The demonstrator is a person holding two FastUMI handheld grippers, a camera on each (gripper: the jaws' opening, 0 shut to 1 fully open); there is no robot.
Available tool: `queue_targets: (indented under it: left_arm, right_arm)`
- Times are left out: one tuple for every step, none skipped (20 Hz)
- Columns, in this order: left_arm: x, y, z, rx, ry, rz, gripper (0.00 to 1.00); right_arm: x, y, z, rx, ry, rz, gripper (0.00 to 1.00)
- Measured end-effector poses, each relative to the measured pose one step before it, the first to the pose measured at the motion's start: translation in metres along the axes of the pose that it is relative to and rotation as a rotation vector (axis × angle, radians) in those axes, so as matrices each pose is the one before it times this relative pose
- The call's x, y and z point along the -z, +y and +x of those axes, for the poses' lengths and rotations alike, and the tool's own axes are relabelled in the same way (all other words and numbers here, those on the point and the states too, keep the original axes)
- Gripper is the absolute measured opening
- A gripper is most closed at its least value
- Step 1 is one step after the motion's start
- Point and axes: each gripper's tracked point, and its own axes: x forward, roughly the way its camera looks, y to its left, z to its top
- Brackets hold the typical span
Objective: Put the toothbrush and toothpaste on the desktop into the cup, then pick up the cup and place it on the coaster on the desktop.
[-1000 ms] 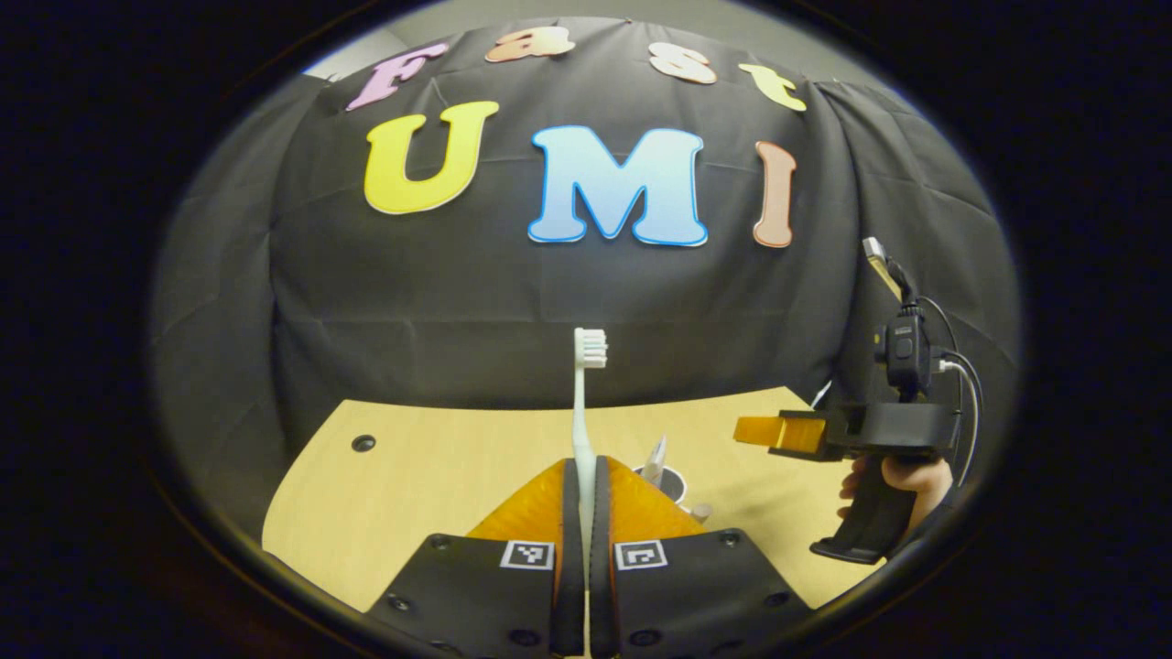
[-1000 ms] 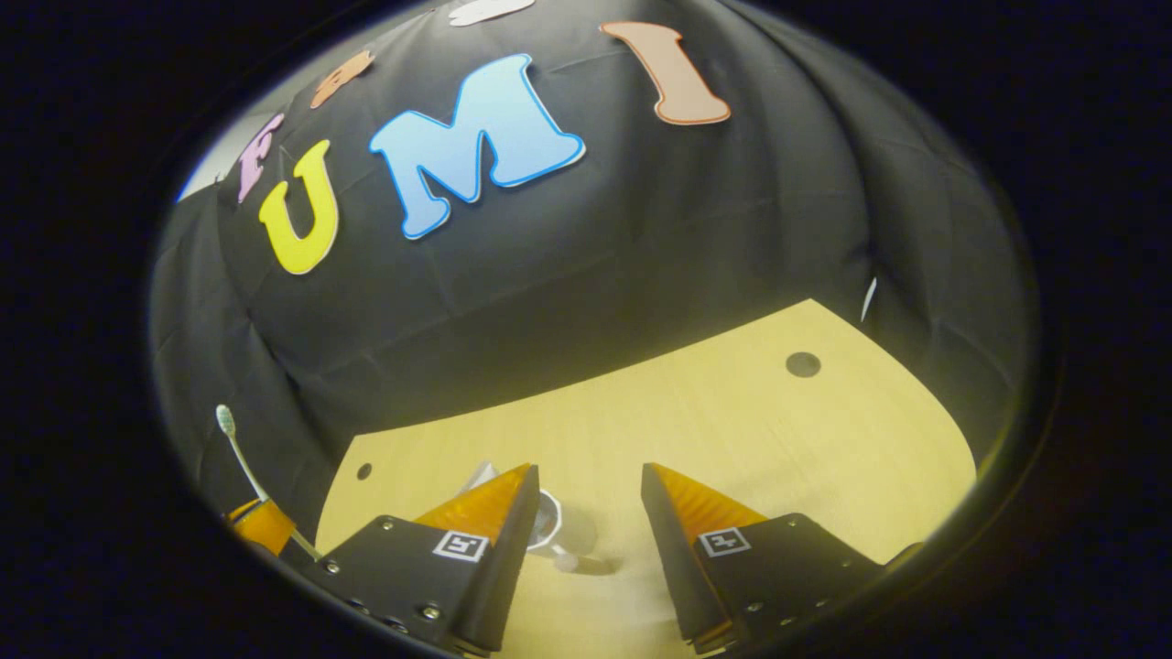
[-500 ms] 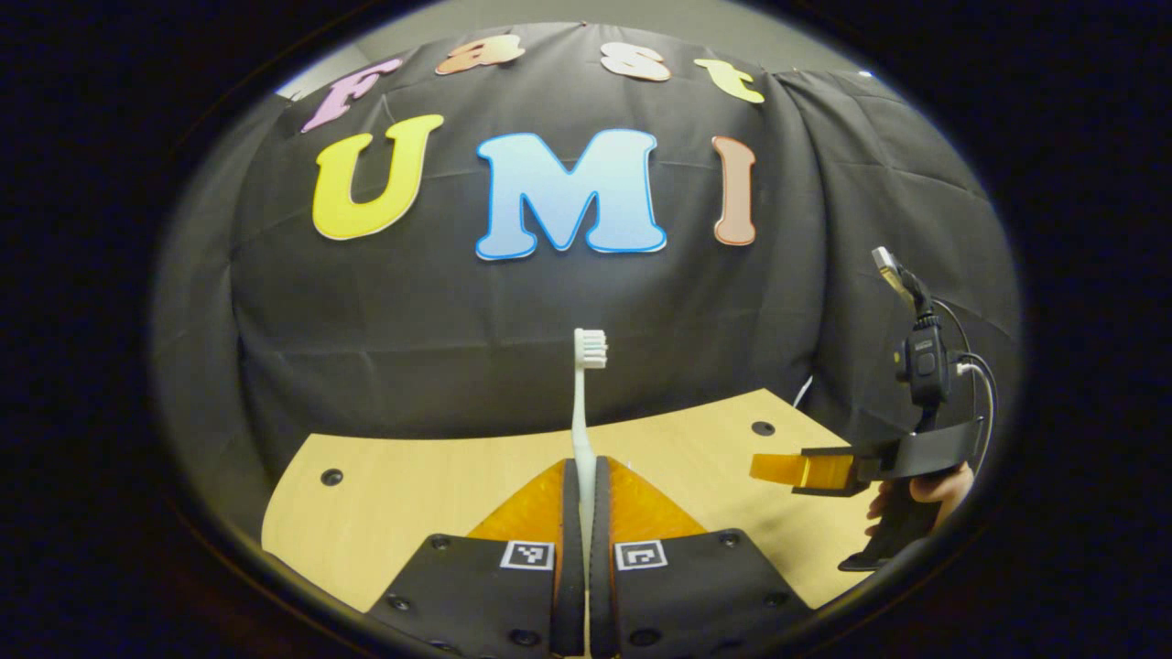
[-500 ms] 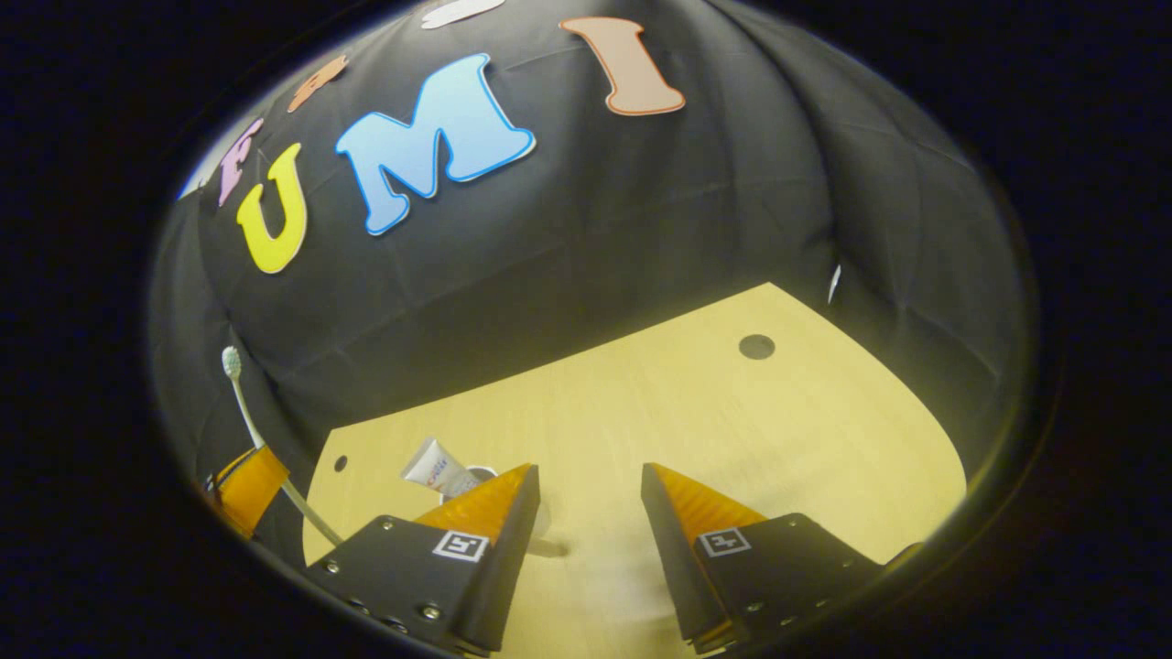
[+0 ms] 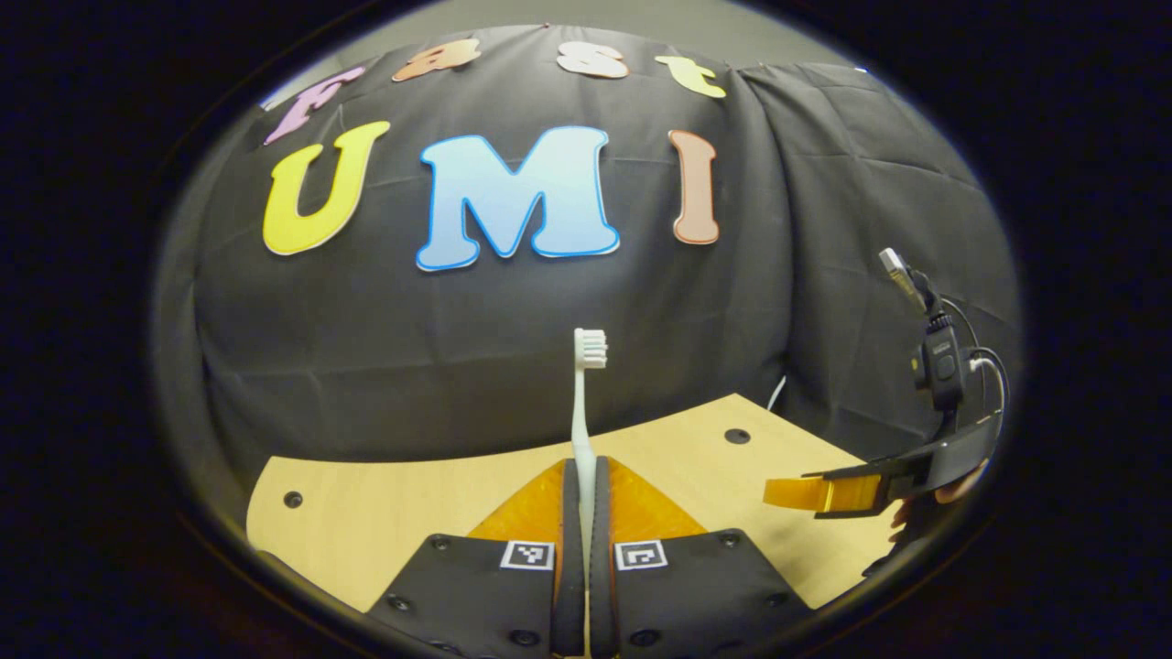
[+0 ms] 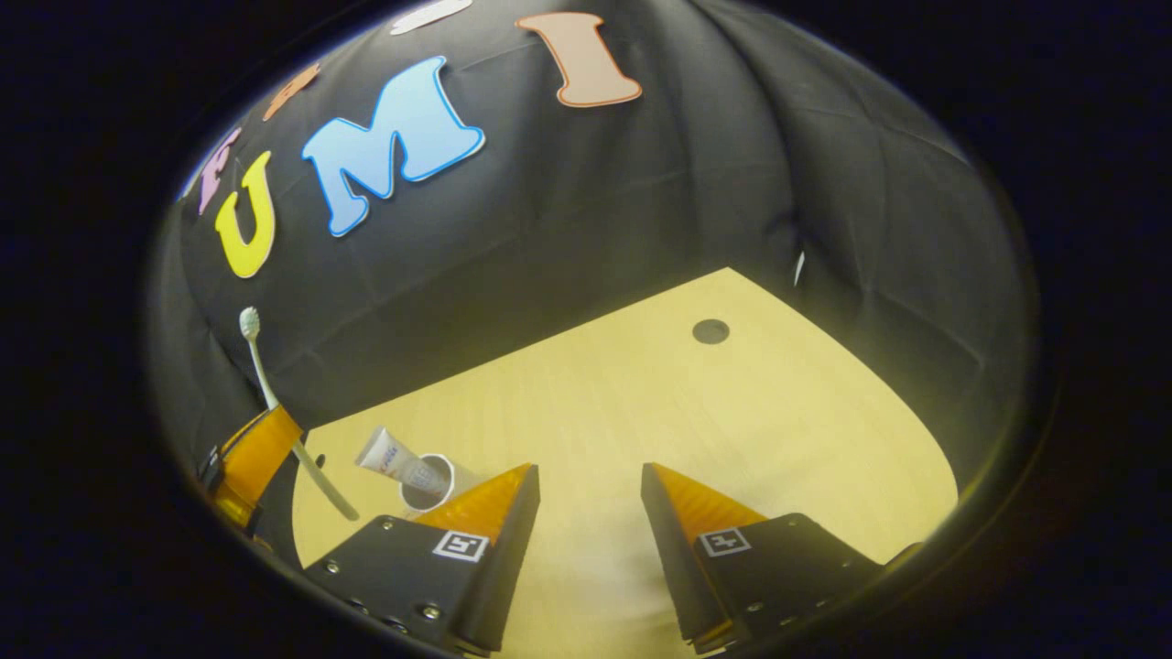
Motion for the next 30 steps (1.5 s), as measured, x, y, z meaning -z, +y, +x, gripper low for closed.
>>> queue_targets:
  left_arm:
    - [-0.00031,-0.00487,0.00488,0.01137,-0.00243,0.00259,0.10]
    - [0.00081,-0.00414,0.00408,0.00820,-0.00308,0.00260,0.10]
    - [0.00093,-0.00316,0.00510,0.00651,-0.00206,0.00477,0.10]
    - [0.00198,-0.00131,0.00451,0.00141,-0.00081,0.00688,0.10]
    - [0.00104,-0.00098,0.00644,0.00298,0.00031,0.00529,0.10]
    - [0.00199,-0.00041,0.00532,-0.00016,0.00050,0.00514,0.10]
    - [0.00141,0.00020,0.00504,-0.00115,0.00057,0.00582,0.10]
    - [0.00026,0.00142,0.00441,0.00029,-0.00193,0.00533,0.10]
    - [0.00116,0.00067,0.00440,0.00293,-0.00032,0.00368,0.10]
    - [0.00197,0.00111,0.00444,0.00367,0.00129,0.00376,0.10]
    - [0.00120,0.00134,0.00434,-0.00147,0.00101,0.00592,0.09]
    - [0.00156,0.00210,0.00336,-0.00192,-0.00015,0.00306,0.09]
    - [0.00257,0.00285,0.00347,-0.00166,-0.00083,0.00086,0.10]
    - [0.00225,0.00305,0.00276,-0.00132,0.00069,-0.00120,0.10]
    - [0.00351,0.00100,0.00346,-0.00186,0.00121,-0.00190,0.10]
    - [0.00240,0.00098,0.00303,-0.00495,0.00093,-0.00242,0.10]
    - [0.00226,0.00267,0.00330,-0.01295,-0.00177,-0.00228,0.10]
    - [0.00339,0.00319,0.00335,-0.01118,-0.00230,-0.00341,0.10]
    - [0.00481,0.00531,0.00464,-0.00575,0.00168,-0.00374,0.10]
    - [0.00421,0.00436,0.00511,-0.00930,0.00839,-0.00013,0.10]
    - [0.00555,0.00341,0.00467,-0.01481,0.00993,0.00100,0.10]
    - [0.00582,0.00093,0.00245,-0.00415,0.01023,-0.00731,0.10]
    - [0.00341,-0.00055,0.00088,-0.00276,0.00169,-0.01014,0.10]
    - [0.00156,-0.00011,0.00015,-0.00346,-0.00095,-0.00882,0.10]
    - [0.00148,-0.00139,0.00122,-0.00143,0.00351,-0.00578,0.10]
    - [-0.00048,0.00083,0.00047,-0.00735,-0.00497,-0.00025,0.11]
    - [0.00025,-0.00056,-0.00002,-0.00496,-0.00261,-0.00344,0.11]
    - [-0.00004,0.00021,-0.00049,-0.00802,-0.00315,-0.00429,0.14]
    - [-0.00023,0.00012,0.00012,-0.00535,-0.00592,-0.01356,0.11]
    - [-0.00004,0.00126,-0.00185,-0.00984,-0.00367,-0.01702,0.11]
  right_arm:
    - [0.00025,-0.00441,-0.00012,0.00734,0.00238,0.00226,0.68]
    - [-0.00132,-0.00331,-0.00080,0.00589,0.00107,0.00186,0.63]
    - [-0.00069,-0.00301,0.00004,0.00676,0.00142,0.00231,0.68]
    - [-0.00070,-0.00393,0.00133,0.00643,0.00299,0.00361,0.68]
    - [-0.00032,-0.00341,0.00098,0.00650,0.00228,0.00300,0.68]
    - [-0.00025,-0.00181,0.00010,0.00688,0.00214,0.00272,0.68]
    - [-0.00002,-0.00132,0.00072,0.00352,0.00188,0.00256,0.68]
    - [0.00015,-0.00218,0.00087,0.00256,0.00356,0.00363,0.68]
    - [0.00053,-0.00011,0.00055,0.00126,0.00437,0.00237,0.68]
    - [0.00130,0.00005,0.00121,-0.00006,0.00488,0.00117,0.68]
    - [0.00098,0.00079,0.00141,0.00045,0.00539,-0.00075,0.68]
    - [0.00146,0.00016,0.00250,-0.00012,0.00561,-0.00049,0.68]
    - [0.00142,0.00256,0.00174,-0.00089,0.00498,0.00061,0.68]
    - [0.00109,0.00064,0.00103,-0.00156,0.00453,-0.00008,0.68]
    - [0.00118,0.00214,0.00090,0.00000,0.00379,-0.00079,0.68]
    - [0.00074,0.00109,0.00122,-0.00214,0.00455,0.00000,0.68]
    - [0.00036,0.00171,0.00032,-0.00263,0.00415,0.00316,0.68]
    - [0.00024,0.00119,0.00092,-0.00262,0.00247,0.00508,0.68]
    - [0.00074,0.00094,-0.00010,-0.00074,0.00334,0.00450,0.68]
    - [0.00107,-0.00021,0.00172,0.00134,0.00361,0.00120,0.68]
    - [0.00079,-0.00114,-0.00020,0.00277,0.00348,0.00037,0.68]
    - [0.00086,0.00048,-0.00029,0.00067,0.00128,0.00051,0.68]
    - [0.00014,-0.00065,-0.00075,0.00182,0.00135,-0.00022,0.68]
    - [-0.00024,-0.00083,0.00134,0.00196,0.00261,-0.00024,0.68]
    - [-0.00009,-0.00083,-0.00001,0.00279,0.00180,0.00040,0.68]
    - [0.00088,-0.00265,-0.00076,0.00331,0.00078,-0.00029,0.68]
    - [-0.00021,-0.00033,-0.00007,0.00232,0.00019,-0.00027,0.68]
    - [0.00078,-0.00098,0.00002,0.00110,0.00035,-0.00051,0.68]
    - [-0.00056,-0.00090,-0.00086,0.00090,0.00076,0.00006,0.68]
    - [-0.00040,0.00122,0.00136,0.00143,0.00141,-0.00053,0.68]
